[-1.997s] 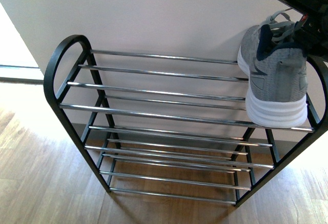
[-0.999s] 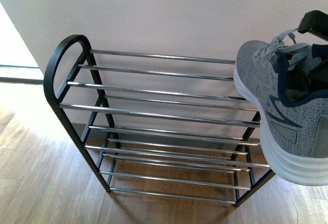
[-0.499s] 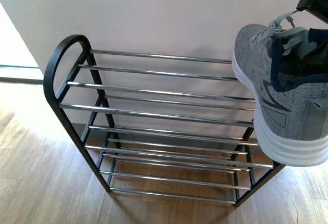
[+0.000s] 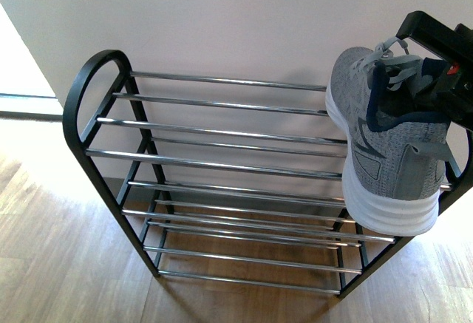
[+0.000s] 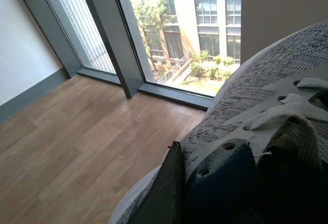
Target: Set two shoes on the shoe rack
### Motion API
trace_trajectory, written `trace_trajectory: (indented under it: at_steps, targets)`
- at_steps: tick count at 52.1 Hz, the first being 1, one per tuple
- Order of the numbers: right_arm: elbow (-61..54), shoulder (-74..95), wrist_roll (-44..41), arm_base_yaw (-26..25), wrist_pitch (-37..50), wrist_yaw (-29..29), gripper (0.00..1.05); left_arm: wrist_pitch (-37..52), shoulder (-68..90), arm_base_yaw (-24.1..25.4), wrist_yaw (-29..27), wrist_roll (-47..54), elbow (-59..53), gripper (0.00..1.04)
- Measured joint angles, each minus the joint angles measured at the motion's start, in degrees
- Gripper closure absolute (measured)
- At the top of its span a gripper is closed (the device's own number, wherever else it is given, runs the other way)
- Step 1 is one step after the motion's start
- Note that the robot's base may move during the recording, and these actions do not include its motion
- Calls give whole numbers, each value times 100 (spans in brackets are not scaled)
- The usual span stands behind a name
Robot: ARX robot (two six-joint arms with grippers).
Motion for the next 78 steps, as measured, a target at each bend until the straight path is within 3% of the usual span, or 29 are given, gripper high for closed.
trace_trajectory:
  at_steps: [21, 37, 49, 67, 78]
  targets:
    - [170, 105, -326, -98, 101, -4, 103, 0, 0, 0, -2, 0, 0, 103]
    - [251, 70, -511, -199, 225, -107, 39, 0, 0, 0, -2, 0, 0, 103]
    - [337, 70, -551, -223, 225, -136, 8, 0, 0, 0, -2, 0, 0, 103]
    - [282, -1027, -1834, -332, 57, 157, 9, 0, 0, 0, -2, 0, 0, 103]
    - [-372, -2739, -3615, -1001, -219, 153, 9, 0, 0, 0, -2, 0, 0, 103]
